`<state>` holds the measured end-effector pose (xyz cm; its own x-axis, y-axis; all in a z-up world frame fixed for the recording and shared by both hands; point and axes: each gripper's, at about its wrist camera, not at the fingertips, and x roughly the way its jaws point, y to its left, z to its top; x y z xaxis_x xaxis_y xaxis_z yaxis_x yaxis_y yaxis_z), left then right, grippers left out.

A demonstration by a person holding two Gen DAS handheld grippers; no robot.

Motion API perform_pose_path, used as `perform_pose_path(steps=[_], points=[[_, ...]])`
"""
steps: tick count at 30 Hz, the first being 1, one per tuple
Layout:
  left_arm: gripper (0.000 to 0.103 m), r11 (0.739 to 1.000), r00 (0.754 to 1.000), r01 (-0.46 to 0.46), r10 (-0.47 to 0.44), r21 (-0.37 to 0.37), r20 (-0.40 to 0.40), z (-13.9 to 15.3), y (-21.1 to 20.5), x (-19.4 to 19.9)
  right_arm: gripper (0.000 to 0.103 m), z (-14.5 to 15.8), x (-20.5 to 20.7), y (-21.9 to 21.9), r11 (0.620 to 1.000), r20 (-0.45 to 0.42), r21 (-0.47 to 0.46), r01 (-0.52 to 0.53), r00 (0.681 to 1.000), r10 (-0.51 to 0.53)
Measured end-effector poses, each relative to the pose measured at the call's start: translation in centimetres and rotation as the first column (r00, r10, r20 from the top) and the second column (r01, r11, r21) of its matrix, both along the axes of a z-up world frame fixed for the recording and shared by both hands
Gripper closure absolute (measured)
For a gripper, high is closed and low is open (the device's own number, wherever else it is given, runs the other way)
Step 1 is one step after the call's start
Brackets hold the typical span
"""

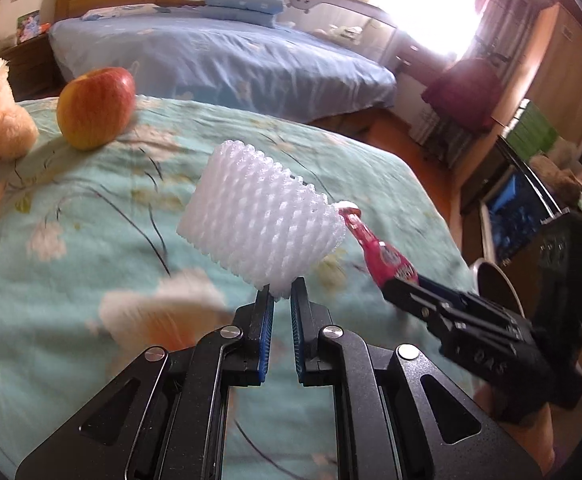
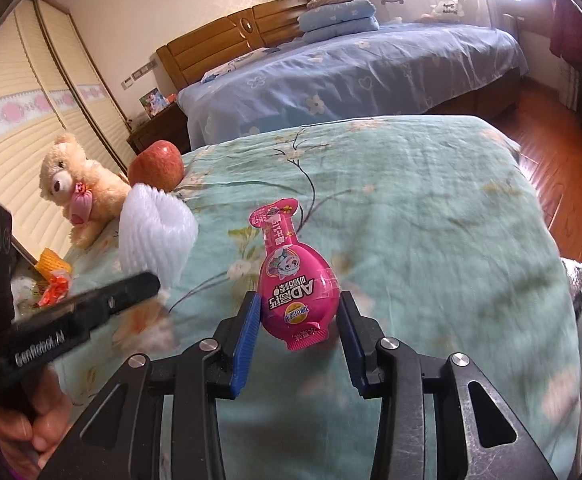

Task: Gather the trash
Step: 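Carry the pink bottle and white mesh sleeve with both tools over the bin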

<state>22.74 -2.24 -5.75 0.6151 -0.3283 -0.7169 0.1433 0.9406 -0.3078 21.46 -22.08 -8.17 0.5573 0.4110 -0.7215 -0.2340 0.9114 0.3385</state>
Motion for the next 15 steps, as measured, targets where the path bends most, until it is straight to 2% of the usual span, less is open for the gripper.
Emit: perform_pose_path(steps=[15], points=[[0.095,0.993,0.992,0.121,-0.121,-0.002,-0.025,-0.2,-5.6,-4.5,0.063,0.8,-5.8,-6.2,0.992,0.003,0.003,0.130,0.992,-0.130]])
